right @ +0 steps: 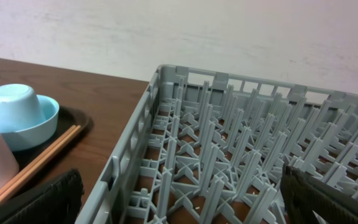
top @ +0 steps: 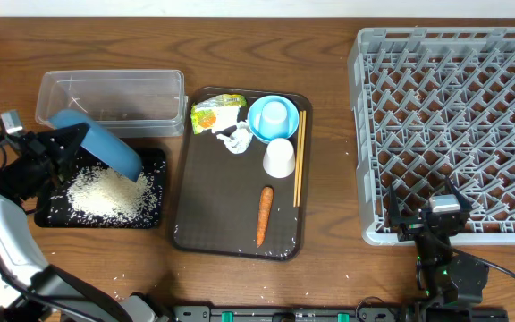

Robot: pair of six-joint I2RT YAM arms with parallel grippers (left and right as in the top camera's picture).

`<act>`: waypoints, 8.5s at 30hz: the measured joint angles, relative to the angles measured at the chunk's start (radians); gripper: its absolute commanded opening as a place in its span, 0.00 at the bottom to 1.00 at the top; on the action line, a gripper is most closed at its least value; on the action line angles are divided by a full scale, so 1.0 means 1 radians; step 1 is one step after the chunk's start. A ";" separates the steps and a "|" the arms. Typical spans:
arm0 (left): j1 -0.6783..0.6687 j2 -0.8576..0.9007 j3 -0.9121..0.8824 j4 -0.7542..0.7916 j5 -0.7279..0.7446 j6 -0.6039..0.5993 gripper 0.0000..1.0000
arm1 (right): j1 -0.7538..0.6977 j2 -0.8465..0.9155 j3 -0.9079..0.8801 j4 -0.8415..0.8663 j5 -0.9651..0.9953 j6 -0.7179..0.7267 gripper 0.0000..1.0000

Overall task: Sort waste into correct bins and load items into the dishwasher rack
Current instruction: 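Tilt the blue plate over the black tray to dump the rice, then set the blue plate back on the dark tray and release, then grasp the orange carrot on the dark tray with the left gripper, then carry the carrot to the black tray and drop it on the rice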

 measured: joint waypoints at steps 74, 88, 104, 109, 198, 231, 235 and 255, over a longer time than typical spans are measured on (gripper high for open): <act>-0.010 -0.196 0.006 0.108 0.032 -0.161 0.06 | 0.000 0.000 0.000 0.000 0.000 0.000 0.99; 0.012 -0.206 0.005 0.431 0.079 -0.433 0.06 | 0.000 0.000 0.000 0.000 0.000 0.000 0.99; -0.341 -0.462 0.005 0.456 0.092 -0.497 0.06 | 0.000 0.000 0.000 0.000 0.000 0.000 0.99; -0.472 -0.466 0.005 0.422 -0.045 -0.462 0.06 | 0.000 0.000 0.000 0.000 0.000 0.000 0.99; -1.704 0.207 -0.002 -0.172 -1.419 -0.071 0.56 | 0.000 0.000 0.000 0.000 0.000 0.000 0.99; -1.705 0.345 -0.003 -0.086 -1.403 -0.069 0.19 | 0.000 0.000 0.000 0.000 0.000 0.000 0.99; -1.705 0.341 -0.003 -0.103 -1.399 -0.069 0.13 | 0.000 0.000 0.000 0.000 0.000 0.000 0.99; -1.384 -0.235 0.002 -0.300 -1.402 -0.077 0.13 | 0.000 0.000 0.000 0.000 0.000 0.002 0.99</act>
